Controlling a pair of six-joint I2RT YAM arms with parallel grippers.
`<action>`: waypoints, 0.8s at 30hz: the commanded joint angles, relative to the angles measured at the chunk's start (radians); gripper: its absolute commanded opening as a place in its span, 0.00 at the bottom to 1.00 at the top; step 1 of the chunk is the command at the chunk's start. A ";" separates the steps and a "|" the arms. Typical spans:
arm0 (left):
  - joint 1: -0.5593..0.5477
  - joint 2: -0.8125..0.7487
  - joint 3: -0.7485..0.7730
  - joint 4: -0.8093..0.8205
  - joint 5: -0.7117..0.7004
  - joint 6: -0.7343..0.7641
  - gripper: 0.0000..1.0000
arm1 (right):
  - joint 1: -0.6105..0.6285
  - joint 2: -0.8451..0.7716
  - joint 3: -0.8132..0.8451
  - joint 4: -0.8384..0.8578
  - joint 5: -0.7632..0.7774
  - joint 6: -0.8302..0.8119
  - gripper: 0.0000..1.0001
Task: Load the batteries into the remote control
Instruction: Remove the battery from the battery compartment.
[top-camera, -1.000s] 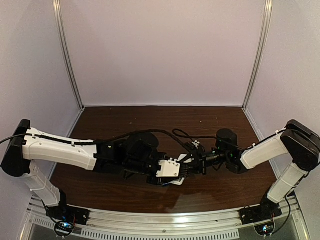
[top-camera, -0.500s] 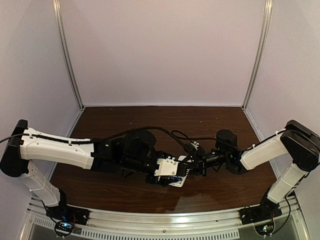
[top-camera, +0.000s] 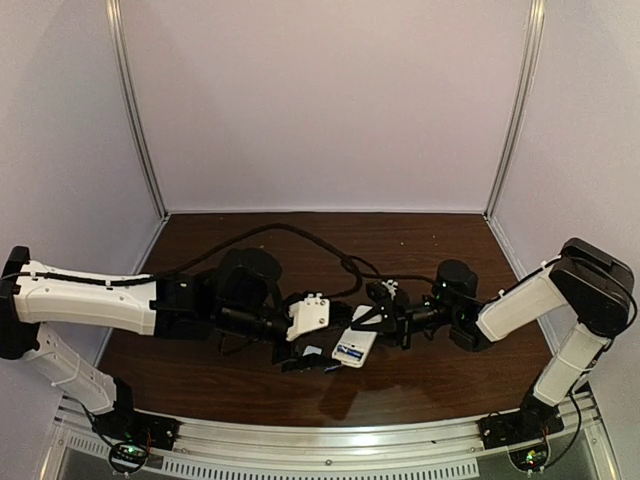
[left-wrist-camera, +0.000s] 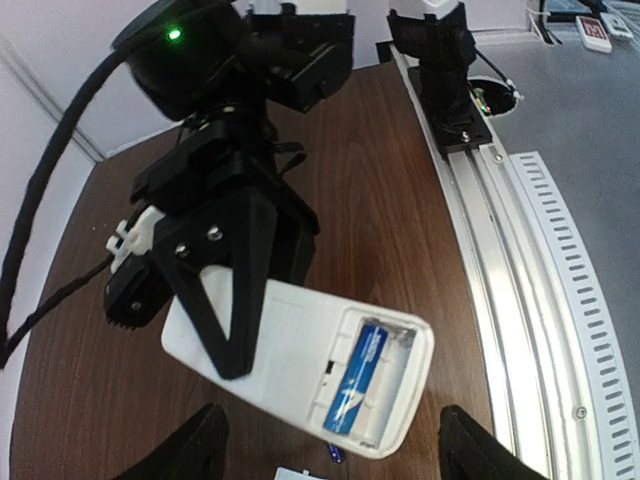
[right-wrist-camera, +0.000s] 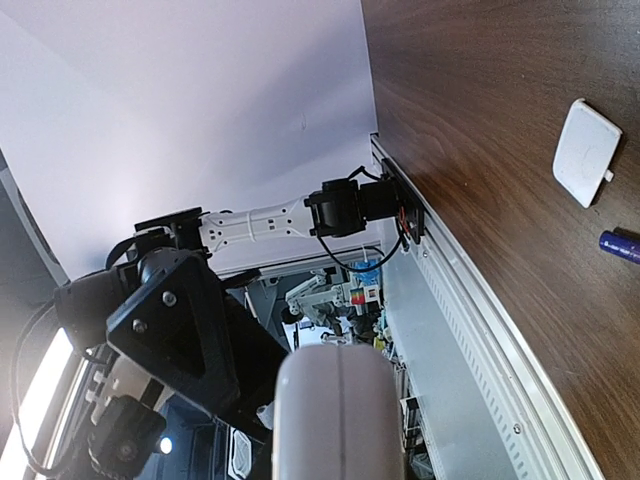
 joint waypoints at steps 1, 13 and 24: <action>0.062 -0.112 -0.071 0.084 0.009 -0.188 0.75 | -0.002 0.008 -0.010 0.097 0.013 0.017 0.00; 0.025 -0.069 -0.035 -0.050 -0.014 0.057 0.38 | -0.004 -0.090 0.102 -0.534 0.052 -0.401 0.00; -0.043 0.029 0.043 -0.085 -0.118 0.148 0.29 | -0.002 -0.104 0.153 -0.691 0.072 -0.506 0.00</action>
